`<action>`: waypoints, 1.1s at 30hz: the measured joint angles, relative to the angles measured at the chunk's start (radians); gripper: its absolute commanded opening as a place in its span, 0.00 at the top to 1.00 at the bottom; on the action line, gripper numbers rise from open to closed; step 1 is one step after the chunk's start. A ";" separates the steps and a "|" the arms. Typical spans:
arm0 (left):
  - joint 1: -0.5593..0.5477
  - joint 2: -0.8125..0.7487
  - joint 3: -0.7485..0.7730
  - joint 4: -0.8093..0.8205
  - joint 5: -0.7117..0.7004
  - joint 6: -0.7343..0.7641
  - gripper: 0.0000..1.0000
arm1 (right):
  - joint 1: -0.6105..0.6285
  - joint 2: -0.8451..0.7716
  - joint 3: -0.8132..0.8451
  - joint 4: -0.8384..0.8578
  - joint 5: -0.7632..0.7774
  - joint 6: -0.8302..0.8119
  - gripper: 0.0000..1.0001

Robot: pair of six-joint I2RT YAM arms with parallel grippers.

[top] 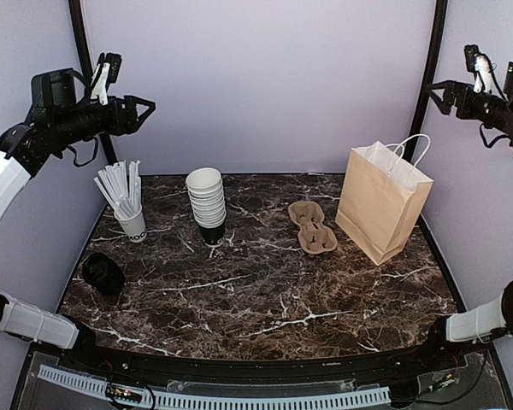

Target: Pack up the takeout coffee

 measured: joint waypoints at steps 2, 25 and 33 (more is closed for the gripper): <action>-0.076 0.041 0.077 -0.045 0.005 0.016 0.30 | 0.015 -0.032 -0.007 0.017 -0.166 0.012 0.02; -0.378 0.546 0.507 -0.616 -0.123 -0.031 0.61 | 0.716 0.138 -0.435 0.124 -0.216 -0.161 0.13; -0.378 0.638 0.582 -0.730 -0.222 -0.038 0.61 | 0.765 0.154 -0.596 0.124 -0.147 -0.311 0.27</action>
